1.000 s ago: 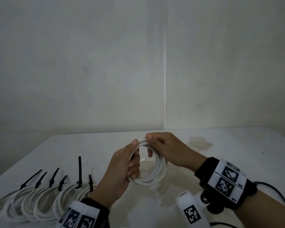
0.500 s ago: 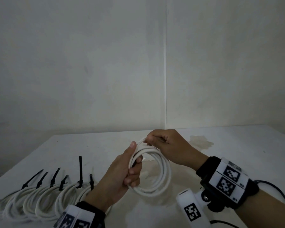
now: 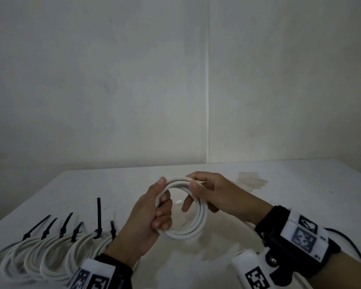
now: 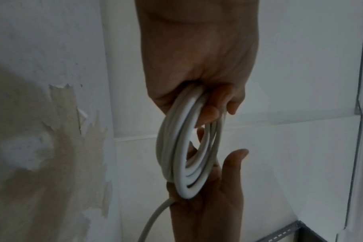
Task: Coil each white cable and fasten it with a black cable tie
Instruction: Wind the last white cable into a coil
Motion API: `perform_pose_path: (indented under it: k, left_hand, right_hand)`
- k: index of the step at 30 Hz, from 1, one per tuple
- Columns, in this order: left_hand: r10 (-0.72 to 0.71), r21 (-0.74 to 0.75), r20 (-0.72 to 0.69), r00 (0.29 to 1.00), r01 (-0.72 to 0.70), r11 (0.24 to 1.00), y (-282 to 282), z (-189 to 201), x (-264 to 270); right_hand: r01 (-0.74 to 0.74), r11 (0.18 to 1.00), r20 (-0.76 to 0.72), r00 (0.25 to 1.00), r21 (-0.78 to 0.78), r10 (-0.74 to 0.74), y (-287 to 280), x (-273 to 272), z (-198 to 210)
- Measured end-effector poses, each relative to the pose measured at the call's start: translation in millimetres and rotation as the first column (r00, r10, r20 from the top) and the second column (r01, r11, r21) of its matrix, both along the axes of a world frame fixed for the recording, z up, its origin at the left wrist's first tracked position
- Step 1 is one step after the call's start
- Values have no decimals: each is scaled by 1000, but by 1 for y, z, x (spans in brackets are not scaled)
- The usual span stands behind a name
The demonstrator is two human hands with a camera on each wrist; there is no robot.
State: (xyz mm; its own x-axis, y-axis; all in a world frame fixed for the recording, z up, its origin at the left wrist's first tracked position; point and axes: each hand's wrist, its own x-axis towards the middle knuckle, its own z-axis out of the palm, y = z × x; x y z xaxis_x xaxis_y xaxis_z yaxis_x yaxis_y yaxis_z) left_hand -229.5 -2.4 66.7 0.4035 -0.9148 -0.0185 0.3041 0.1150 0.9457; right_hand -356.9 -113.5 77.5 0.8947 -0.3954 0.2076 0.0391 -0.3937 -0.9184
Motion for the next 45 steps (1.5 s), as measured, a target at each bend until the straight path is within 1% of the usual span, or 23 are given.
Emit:
perform_pose_path:
  k: [2,3,5,7,9,12,14,17,20,25,28,30,34,36,38,40,43,45]
  left_hand:
    - [-8,-14,-15,1000,8,1000,0,0,1]
    - [-19,-13,-4,1000,19,1000,0,0,1]
    - [-51,-5,35,998,52,999,0,-1,-1]
    - [-69,2,49,996,69,998,-2,-3,-4]
    - [-65,22,48,997,64,998,-4,-5,-6]
    - [-19,65,62,998,15,998,-6,-7,-7]
    - [21,59,59,998,-24,998,-6,-8,-8]
    - [42,45,39,998,-44,998,-8,-7,-10]
    - [35,55,52,998,-38,998,-9,-6,-12]
    - [-32,66,104,994,25,997,-9,-5,-12]
    - [-35,69,106,994,27,997,-9,-4,-10]
    - [-16,43,81,997,12,999,-8,-4,-10]
    - [31,-5,2,1000,-31,1000,-7,-6,-7]
    - [56,-23,-45,997,-57,998,-7,-6,-2]
    - [82,-51,-98,992,-87,995,-7,-5,1]
    - [126,-91,-173,977,-144,985,-8,-4,5]
    - [234,-150,-264,936,-279,948,-9,3,16]
    - [325,-174,-306,895,-389,905,-8,8,26]
  right_hand:
    - [-61,998,5,998,-5,61,-1,-3,-2]
    - [-42,999,16,999,-22,43,-1,-3,-4]
    - [71,994,52,996,-89,-66,-1,3,-8]
    - [196,963,93,979,-186,-182,0,8,-14]
    - [257,935,102,966,-244,-239,3,11,-20]
    - [267,923,65,964,-277,-259,4,12,-23]
    - [254,930,64,967,-266,-246,3,13,-22]
    - [241,940,75,971,-243,-229,1,13,-20]
    - [242,942,73,970,-232,-231,1,11,-21]
    - [315,900,95,949,-303,-300,2,10,-23]
    - [321,892,102,947,-319,-305,2,10,-22]
    - [285,913,83,958,-291,-273,2,11,-20]
    - [133,981,55,990,-141,-127,-2,7,-15]
    - [133,982,60,990,-134,-126,-6,3,-16]
    - [179,963,83,983,-202,-165,-11,1,-20]
    - [227,918,96,974,-324,-207,-15,1,-28]
    - [272,857,37,958,-437,-286,-21,-1,-40]
    - [291,811,4,942,-508,-336,-23,-5,-48]
